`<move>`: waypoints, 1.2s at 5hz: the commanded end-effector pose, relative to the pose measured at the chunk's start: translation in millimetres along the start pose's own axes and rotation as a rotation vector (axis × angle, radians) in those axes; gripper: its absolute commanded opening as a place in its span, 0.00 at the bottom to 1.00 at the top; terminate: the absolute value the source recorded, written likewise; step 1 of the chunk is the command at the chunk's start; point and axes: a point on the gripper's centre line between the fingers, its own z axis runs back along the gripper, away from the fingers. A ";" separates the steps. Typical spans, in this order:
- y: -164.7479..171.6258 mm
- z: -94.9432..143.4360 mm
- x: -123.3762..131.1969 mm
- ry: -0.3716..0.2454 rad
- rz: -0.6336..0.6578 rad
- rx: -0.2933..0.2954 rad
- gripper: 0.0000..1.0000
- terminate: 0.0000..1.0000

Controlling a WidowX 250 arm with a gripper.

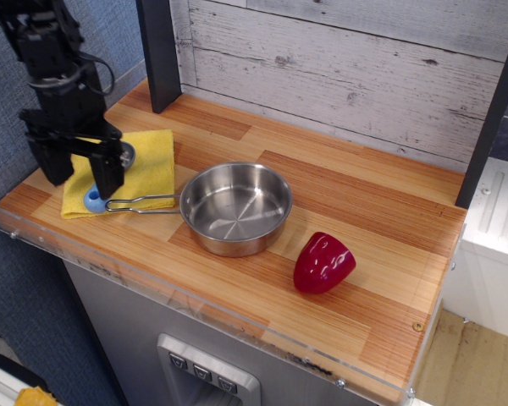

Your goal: Place the blue spoon between the pot and strawberry

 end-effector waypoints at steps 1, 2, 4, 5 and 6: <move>-11.7 2.4 10.8 -0.017 -0.022 0.036 0.00 0.00; -15.3 3.4 9.1 -0.017 -0.019 0.046 1.00 0.00; -18.1 16.6 3.9 -0.039 -0.005 0.076 0.00 0.00; -18.0 35.8 -2.2 -0.072 0.008 0.084 0.00 0.00; -20.9 60.0 -8.9 -0.118 0.026 0.092 0.00 0.00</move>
